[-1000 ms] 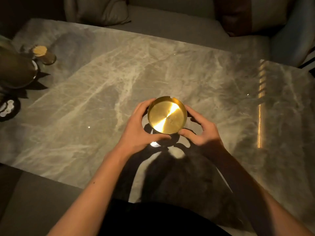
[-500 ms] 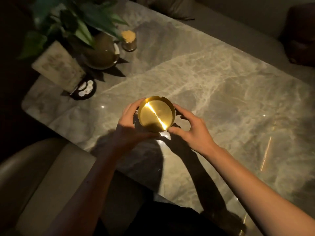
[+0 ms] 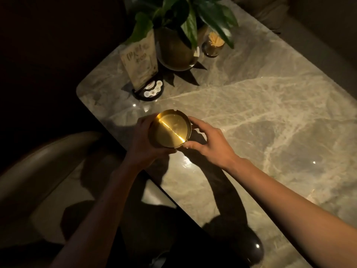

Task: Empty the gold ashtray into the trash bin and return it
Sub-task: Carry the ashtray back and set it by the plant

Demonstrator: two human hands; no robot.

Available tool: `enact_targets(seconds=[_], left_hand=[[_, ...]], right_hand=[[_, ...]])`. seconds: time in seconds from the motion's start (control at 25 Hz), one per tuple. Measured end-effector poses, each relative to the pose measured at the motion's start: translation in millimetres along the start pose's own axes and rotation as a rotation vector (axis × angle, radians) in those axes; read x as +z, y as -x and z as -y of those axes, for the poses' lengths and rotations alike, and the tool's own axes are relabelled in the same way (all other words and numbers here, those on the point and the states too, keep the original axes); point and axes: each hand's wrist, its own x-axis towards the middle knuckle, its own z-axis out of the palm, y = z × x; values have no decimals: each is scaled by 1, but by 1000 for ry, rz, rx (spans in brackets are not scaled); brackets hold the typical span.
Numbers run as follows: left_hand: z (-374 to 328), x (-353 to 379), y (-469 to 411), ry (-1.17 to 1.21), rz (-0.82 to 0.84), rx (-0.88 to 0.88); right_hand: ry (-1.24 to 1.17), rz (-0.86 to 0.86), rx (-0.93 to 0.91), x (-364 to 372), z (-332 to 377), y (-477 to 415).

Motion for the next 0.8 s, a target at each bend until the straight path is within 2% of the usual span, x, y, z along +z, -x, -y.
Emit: enact_targets(seconds=[0.36,0.8], left_hand=[[52,-44,-11,71,-105,-141],[82,-77,-37,18,-166,-129]], right_hand=[[46,64,-60,57,11,-65],[98,20,-87,90,26,-115]])
